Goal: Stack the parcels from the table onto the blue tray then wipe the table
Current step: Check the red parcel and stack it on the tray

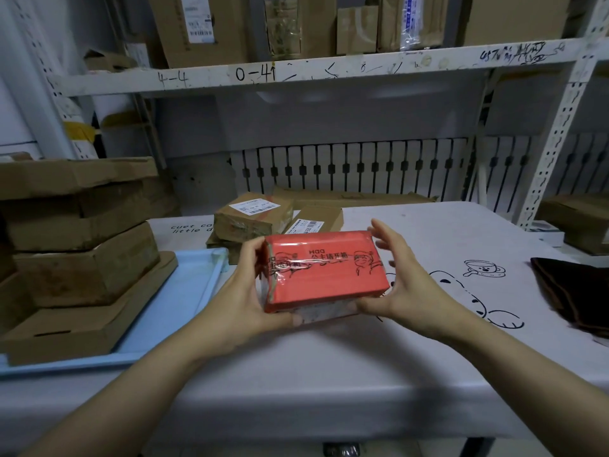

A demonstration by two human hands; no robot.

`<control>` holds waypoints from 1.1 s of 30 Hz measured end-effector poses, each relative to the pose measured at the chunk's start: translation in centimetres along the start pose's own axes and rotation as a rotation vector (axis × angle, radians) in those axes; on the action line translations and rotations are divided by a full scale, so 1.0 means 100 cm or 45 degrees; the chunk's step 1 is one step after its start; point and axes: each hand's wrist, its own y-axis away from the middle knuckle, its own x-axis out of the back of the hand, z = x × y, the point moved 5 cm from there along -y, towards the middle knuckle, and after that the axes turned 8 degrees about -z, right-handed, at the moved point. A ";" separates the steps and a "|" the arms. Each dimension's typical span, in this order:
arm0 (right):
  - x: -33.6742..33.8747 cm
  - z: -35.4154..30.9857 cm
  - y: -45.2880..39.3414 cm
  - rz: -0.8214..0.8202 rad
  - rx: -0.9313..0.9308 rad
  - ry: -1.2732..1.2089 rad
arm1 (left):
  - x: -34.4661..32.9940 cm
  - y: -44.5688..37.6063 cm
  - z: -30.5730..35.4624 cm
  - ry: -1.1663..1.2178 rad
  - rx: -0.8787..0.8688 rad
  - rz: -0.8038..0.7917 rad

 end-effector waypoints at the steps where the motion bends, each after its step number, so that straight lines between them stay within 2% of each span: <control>1: -0.001 0.002 0.001 -0.044 -0.017 -0.084 | 0.001 0.001 -0.002 0.022 0.010 -0.009; 3: -0.003 0.003 0.003 -0.113 -0.009 -0.202 | 0.002 0.001 -0.004 0.051 0.031 -0.023; 7: -0.002 0.004 0.004 -0.125 -0.021 -0.318 | 0.000 0.001 -0.003 0.083 0.036 -0.032; 17: 0.000 0.004 0.002 -0.066 -0.014 -0.347 | -0.002 0.000 -0.008 0.161 0.053 -0.025; 22: 0.000 0.006 0.000 -0.034 0.001 -0.249 | 0.004 -0.001 -0.012 0.078 0.059 0.093; 29: -0.004 -0.017 -0.001 0.099 0.183 0.062 | -0.007 -0.007 0.011 -0.408 -0.102 0.070; 33: -0.007 -0.035 0.000 0.081 0.288 0.194 | -0.008 -0.014 0.010 -0.397 -0.115 0.110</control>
